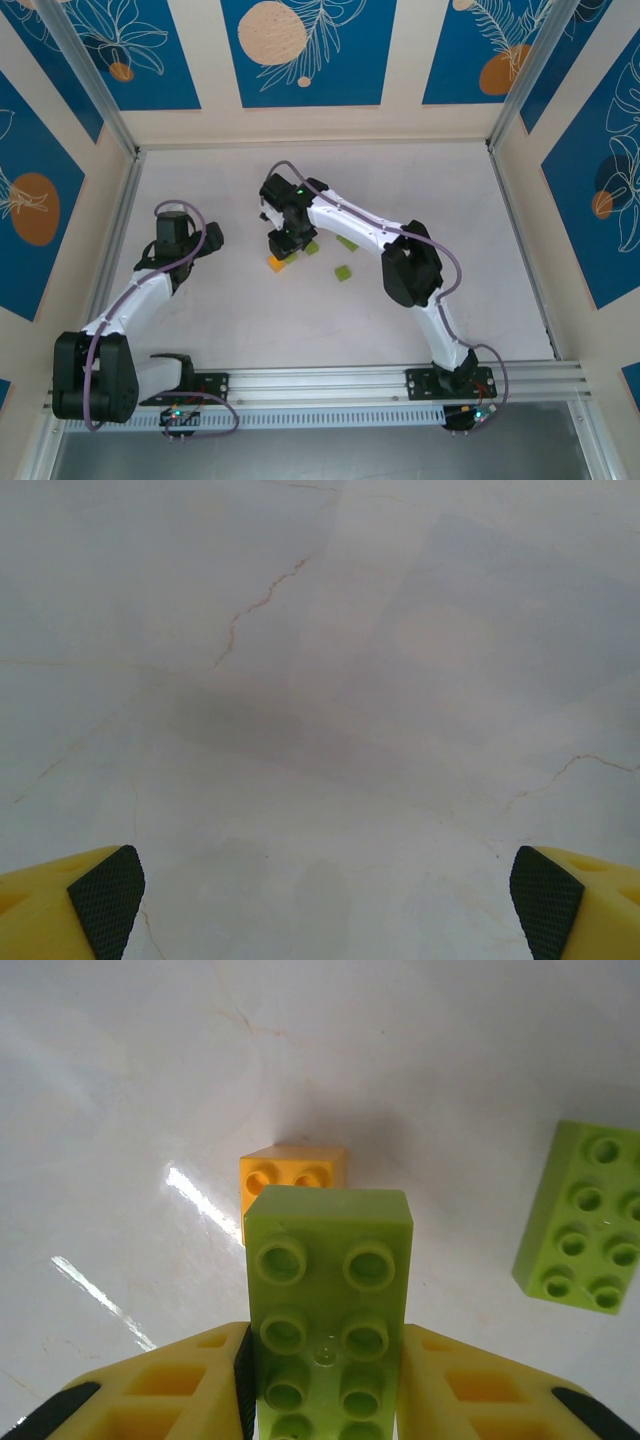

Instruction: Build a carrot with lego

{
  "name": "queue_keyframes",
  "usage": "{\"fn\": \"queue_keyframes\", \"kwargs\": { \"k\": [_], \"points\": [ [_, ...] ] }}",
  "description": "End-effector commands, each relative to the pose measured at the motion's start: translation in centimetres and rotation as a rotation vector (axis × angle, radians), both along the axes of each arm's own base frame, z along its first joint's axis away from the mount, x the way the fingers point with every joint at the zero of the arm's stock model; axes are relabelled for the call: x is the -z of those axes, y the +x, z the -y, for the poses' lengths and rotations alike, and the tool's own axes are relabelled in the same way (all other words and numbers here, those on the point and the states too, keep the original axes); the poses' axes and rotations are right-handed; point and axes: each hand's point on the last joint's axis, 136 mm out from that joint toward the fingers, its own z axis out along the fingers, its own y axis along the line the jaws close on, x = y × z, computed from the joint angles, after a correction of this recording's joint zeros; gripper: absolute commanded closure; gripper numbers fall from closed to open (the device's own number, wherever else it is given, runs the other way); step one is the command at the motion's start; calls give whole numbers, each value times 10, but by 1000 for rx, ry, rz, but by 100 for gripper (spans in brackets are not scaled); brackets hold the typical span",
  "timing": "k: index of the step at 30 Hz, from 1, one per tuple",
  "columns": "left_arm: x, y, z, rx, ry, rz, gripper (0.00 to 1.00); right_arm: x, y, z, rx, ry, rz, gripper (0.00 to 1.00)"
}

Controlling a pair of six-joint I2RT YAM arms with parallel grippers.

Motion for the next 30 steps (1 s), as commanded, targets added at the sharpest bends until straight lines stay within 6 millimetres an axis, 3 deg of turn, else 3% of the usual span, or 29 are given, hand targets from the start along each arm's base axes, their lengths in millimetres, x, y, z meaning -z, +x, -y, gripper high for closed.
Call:
{"fn": "queue_keyframes", "kwargs": {
  "k": [1, 18, 30],
  "points": [
    [2, 0, -1, -11, 5, 0, 3, 0, -13, -4, -36, 11, -75, 62],
    [2, 0, -2, -13, 8, 3, 3, 11, -7, -24, -43, 48, -112, 62],
    [2, 0, -3, -14, 9, 4, 3, 26, -7, -26, -46, 24, -133, 62]
  ]
}}
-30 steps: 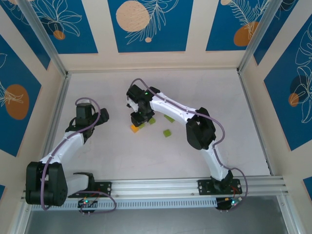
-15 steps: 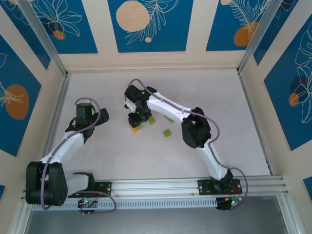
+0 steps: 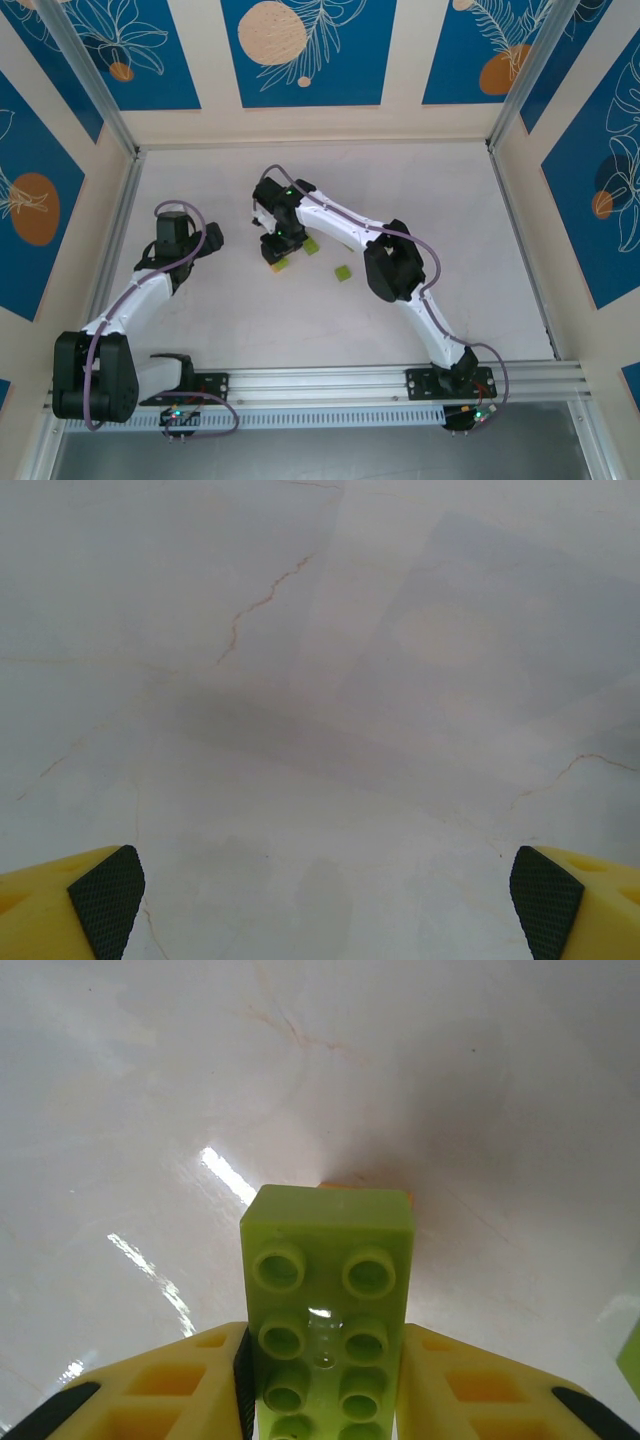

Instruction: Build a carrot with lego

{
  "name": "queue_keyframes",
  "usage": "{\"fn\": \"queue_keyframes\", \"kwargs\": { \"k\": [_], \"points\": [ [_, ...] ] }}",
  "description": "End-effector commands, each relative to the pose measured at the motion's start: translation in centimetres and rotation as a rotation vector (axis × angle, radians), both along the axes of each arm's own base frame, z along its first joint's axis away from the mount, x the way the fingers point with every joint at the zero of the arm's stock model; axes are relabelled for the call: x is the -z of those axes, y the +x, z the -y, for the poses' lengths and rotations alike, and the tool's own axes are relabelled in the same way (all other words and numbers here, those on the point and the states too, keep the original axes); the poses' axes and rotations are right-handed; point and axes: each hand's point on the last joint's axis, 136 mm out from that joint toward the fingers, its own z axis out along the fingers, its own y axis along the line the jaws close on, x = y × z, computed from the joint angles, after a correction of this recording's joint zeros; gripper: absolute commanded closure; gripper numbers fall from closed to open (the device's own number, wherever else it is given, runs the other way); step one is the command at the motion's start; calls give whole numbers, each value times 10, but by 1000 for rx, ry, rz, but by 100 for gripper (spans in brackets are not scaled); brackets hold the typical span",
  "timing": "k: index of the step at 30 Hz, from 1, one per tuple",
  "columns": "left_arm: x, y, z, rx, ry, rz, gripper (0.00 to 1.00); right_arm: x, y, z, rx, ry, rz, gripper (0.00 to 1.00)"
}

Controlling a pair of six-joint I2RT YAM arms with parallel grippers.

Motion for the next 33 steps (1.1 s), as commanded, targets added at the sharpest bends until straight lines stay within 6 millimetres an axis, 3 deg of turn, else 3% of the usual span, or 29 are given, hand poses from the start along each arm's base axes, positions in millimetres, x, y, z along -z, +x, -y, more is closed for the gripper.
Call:
{"fn": "queue_keyframes", "kwargs": {
  "k": [1, 33],
  "points": [
    [0, 1, -2, -11, 6, 8, 3, 3, -7, -1, -19, -8, -35, 62],
    [-1, 0, -3, -14, 11, 10, 3, 9, -9, -7, 32, -63, -66, 61]
  ]
}}
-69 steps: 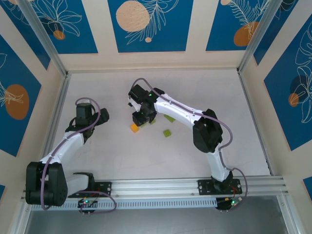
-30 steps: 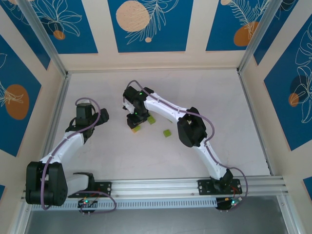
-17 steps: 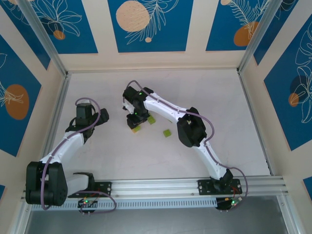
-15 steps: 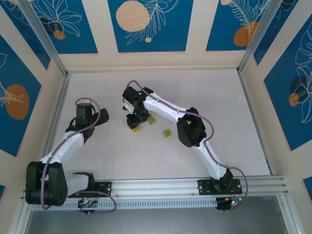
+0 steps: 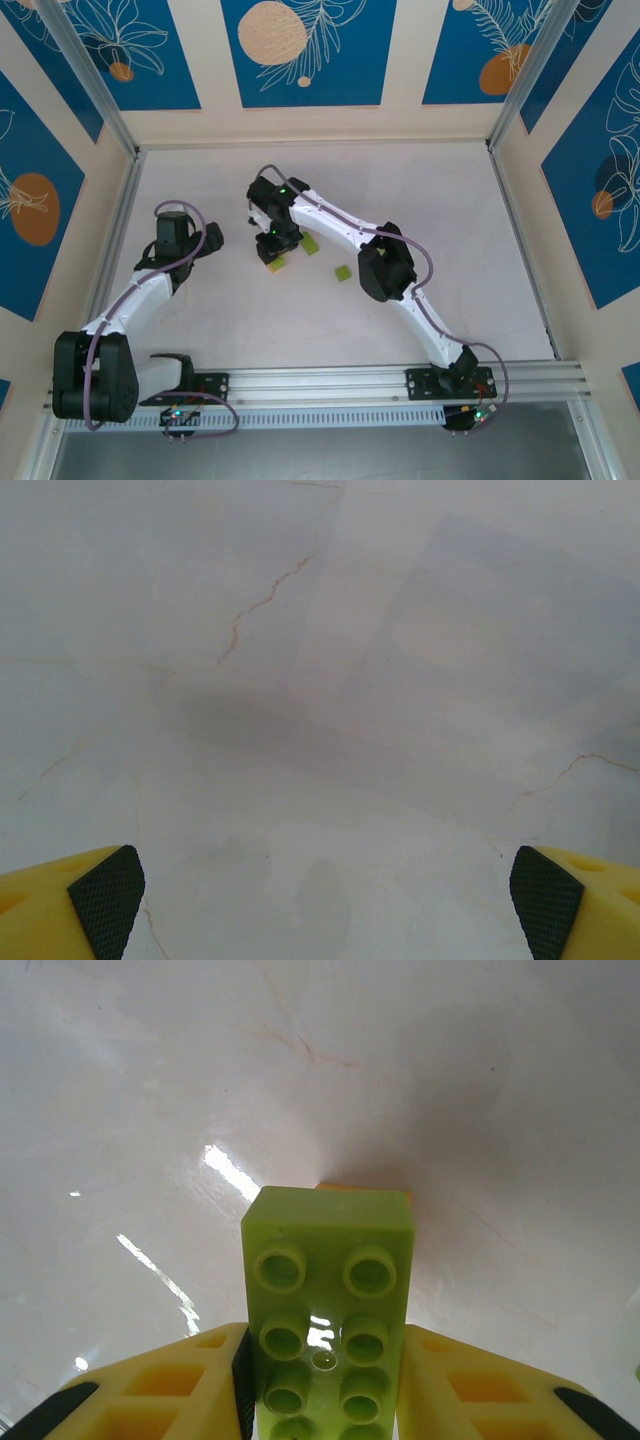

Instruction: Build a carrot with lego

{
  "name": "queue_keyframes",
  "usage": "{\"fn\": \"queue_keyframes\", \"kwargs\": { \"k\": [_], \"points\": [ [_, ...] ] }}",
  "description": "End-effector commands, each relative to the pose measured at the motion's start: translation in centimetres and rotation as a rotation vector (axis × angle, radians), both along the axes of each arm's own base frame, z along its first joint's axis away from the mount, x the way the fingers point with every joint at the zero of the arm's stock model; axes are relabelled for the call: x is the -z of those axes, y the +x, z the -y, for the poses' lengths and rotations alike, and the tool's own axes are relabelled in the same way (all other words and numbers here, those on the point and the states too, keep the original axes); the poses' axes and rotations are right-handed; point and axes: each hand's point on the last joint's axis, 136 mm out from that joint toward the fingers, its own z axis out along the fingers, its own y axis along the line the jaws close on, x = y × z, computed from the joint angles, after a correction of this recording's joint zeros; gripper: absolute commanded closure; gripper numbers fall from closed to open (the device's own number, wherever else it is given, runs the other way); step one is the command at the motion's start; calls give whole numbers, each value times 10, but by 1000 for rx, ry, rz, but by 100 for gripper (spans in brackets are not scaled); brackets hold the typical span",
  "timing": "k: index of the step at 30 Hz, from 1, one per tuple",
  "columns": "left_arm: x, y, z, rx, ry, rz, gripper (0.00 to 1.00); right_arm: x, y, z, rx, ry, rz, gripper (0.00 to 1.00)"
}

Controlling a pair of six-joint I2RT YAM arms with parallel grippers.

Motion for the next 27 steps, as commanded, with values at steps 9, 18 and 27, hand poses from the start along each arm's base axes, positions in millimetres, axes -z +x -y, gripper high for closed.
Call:
{"fn": "queue_keyframes", "kwargs": {
  "k": [9, 18, 27],
  "points": [
    [-1, 0, -3, -12, 10, 12, 3, 1, -11, 0, 33, -33, -57, 61],
    [-1, 0, -3, -15, 12, 10, 3, 11, -15, -3, 26, -43, -76, 61],
    [0, 0, -4, -16, 14, 8, 3, 18, -16, -2, 16, -66, -81, 61]
  ]
}}
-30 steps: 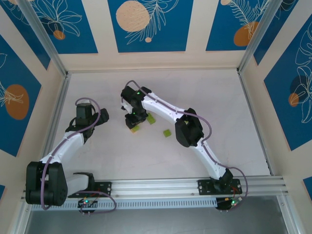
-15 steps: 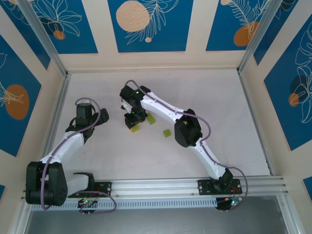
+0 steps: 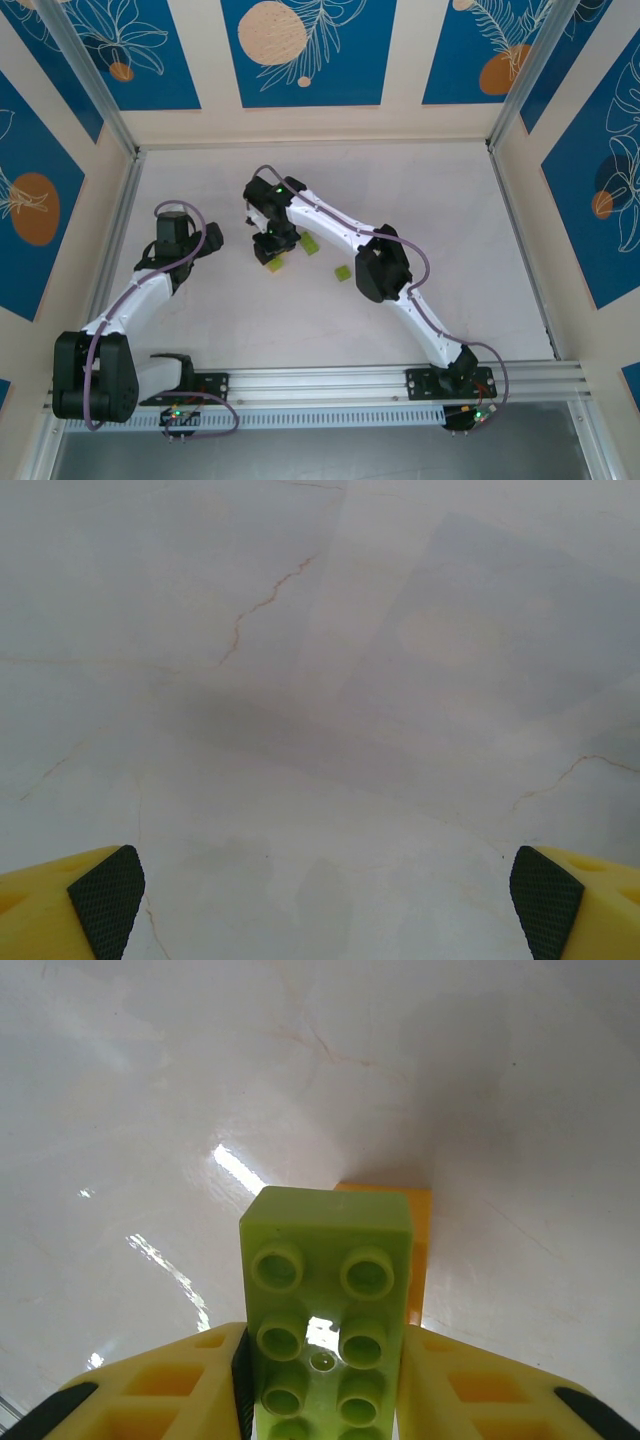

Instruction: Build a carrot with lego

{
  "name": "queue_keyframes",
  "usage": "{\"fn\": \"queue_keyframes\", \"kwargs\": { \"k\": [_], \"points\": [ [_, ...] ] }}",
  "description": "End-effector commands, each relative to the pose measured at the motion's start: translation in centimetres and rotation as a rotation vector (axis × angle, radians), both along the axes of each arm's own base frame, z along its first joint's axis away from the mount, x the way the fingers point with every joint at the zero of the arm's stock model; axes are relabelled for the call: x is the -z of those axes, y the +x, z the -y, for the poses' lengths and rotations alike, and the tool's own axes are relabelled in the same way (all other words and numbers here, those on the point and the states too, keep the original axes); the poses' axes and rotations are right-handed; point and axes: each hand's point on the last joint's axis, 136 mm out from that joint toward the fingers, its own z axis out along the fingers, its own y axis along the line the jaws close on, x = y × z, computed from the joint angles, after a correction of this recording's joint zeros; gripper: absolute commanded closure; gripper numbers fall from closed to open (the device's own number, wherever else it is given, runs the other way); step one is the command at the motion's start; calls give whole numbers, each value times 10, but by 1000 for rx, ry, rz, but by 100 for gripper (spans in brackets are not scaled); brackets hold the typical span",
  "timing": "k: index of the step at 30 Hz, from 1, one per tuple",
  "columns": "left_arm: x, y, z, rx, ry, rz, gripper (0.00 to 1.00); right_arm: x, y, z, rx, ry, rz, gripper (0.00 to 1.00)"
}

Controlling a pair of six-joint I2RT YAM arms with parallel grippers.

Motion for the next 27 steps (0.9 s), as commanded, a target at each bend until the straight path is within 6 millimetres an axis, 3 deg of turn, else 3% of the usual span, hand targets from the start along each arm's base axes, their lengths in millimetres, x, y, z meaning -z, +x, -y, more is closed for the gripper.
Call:
{"fn": "queue_keyframes", "kwargs": {
  "k": [1, 7, 27],
  "points": [
    [0, 0, -3, -13, 13, 8, 3, 23, -12, 5, -5, -70, -57, 61],
    [0, 0, -3, -13, 12, 11, 3, 28, -8, 18, -6, -141, -24, 61],
    [0, 1, -3, -13, 14, 10, 3, 25, -6, 15, -18, -133, -1, 61]
  ]
}}
